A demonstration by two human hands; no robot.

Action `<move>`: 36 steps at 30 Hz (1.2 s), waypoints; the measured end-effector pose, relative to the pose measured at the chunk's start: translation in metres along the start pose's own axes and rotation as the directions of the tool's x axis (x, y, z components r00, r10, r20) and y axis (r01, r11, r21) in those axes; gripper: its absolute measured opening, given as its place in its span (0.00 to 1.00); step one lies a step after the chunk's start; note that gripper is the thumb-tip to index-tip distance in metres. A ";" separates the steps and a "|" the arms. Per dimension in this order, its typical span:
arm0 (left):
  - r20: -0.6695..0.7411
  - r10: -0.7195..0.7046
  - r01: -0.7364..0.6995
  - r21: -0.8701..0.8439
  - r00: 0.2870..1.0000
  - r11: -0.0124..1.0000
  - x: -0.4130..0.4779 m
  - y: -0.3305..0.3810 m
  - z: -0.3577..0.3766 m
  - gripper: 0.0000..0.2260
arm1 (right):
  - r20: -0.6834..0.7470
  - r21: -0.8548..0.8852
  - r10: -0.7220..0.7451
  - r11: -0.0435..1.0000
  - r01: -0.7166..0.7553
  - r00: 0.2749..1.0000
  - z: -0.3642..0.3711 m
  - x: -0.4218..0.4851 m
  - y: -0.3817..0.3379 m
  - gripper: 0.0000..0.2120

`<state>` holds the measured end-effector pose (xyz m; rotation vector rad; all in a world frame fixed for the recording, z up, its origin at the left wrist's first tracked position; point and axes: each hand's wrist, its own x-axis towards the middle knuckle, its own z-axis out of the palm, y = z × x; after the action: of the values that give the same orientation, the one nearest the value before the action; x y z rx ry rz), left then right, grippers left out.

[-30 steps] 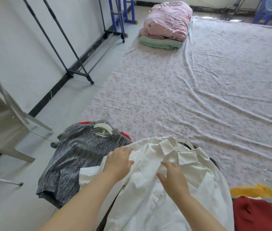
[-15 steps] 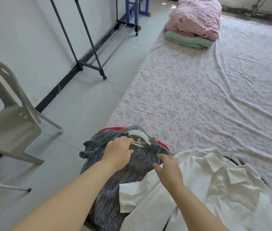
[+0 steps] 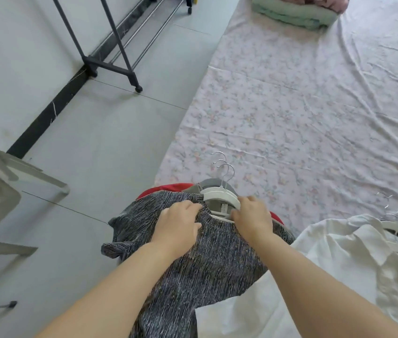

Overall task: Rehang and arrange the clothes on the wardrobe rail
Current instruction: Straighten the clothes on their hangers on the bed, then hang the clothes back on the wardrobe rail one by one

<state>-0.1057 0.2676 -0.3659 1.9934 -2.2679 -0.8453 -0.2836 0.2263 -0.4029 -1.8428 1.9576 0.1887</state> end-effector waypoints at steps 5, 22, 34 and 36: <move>-0.056 0.019 -0.019 -0.007 0.998 1.000 0.024 -0.010 0.018 0.21 | -0.098 -0.074 0.007 0.997 -0.015 0.995 0.026 0.022 0.005 0.10; -0.437 -0.027 -0.091 -0.245 0.899 0.965 -0.092 0.021 -0.075 0.10 | -0.518 0.338 -0.174 0.858 0.387 0.838 -0.072 -0.139 -0.031 0.17; -0.742 -0.495 0.084 -0.517 0.452 0.852 -0.325 0.049 -0.171 0.14 | -0.523 -0.018 -0.778 0.418 0.908 0.348 -0.182 -0.256 -0.112 0.20; -0.780 -0.531 0.107 -0.528 0.330 0.842 -0.377 0.051 -0.183 0.15 | -0.491 -0.117 -0.852 0.271 0.956 0.181 -0.196 -0.283 -0.145 0.21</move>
<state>-0.0172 0.5471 -0.0616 1.9520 -0.9580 -0.0260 -0.1821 0.3930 -0.0847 -2.6998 0.5952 -0.9249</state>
